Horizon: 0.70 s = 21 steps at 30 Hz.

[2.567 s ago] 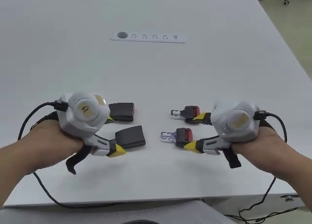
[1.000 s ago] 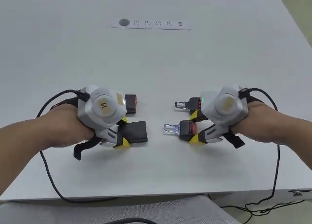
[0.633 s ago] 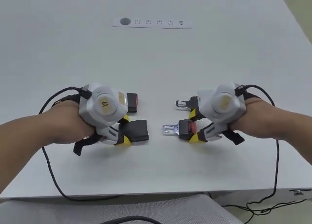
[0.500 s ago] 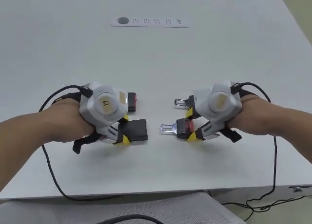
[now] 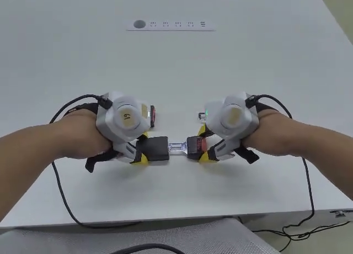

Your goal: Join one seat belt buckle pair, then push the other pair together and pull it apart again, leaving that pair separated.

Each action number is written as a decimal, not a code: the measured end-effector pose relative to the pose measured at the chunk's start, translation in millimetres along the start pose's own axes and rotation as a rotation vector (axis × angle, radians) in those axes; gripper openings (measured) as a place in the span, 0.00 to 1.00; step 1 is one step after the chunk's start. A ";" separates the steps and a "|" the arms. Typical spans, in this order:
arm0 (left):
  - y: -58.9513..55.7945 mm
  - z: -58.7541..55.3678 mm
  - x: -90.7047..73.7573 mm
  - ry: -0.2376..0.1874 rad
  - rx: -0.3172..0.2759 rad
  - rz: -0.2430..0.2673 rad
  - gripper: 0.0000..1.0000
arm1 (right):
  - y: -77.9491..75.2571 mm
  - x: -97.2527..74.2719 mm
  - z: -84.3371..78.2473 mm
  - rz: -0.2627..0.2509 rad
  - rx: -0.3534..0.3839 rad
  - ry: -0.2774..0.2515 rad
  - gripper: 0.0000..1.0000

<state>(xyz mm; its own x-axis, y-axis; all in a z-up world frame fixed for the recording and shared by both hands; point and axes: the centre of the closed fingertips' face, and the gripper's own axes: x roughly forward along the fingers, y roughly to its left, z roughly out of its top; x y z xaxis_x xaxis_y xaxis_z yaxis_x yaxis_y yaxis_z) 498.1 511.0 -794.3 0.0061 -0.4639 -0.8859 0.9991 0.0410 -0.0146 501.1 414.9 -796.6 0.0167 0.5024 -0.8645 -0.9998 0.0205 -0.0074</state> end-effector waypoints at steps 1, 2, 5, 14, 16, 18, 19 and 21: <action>-0.2 0.2 -0.2 0.000 0.000 0.000 0.34 | -0.4 0.3 1.0 -0.001 -0.003 -0.002 0.32; -0.5 0.5 -0.5 0.001 0.001 0.000 0.34 | -0.7 0.3 1.7 -0.003 -0.007 -0.001 0.32; -0.2 0.3 -0.5 0.003 0.001 0.001 0.34 | -1.5 0.6 2.5 -0.003 -0.022 -0.003 0.32; 2.3 -2.0 0.2 0.009 0.011 -0.001 0.34 | 1.1 5.9 10.3 0.004 -0.023 -0.012 0.32; 1.6 -1.5 -0.2 0.009 0.012 -0.001 0.34 | 0.3 7.4 10.6 0.006 -0.027 -0.008 0.32; 0.6 -0.8 0.0 0.012 0.021 0.000 0.34 | 0.0 6.8 10.7 0.012 -0.019 -0.010 0.31; 0.8 -1.0 0.0 0.014 0.023 -0.001 0.34 | 0.7 6.5 10.5 0.020 -0.001 -0.005 0.31; 1.0 -1.1 -0.2 0.015 0.029 -0.004 0.34 | -0.5 7.9 13.0 0.019 -0.026 0.014 0.30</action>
<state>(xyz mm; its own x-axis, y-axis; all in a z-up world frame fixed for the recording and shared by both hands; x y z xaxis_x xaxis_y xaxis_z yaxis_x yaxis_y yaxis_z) 499.0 512.2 -794.6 0.0013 -0.4504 -0.8928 0.9999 0.0134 -0.0053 502.0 430.1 -797.0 -0.0023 0.4899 -0.8718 -0.9999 -0.0112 -0.0036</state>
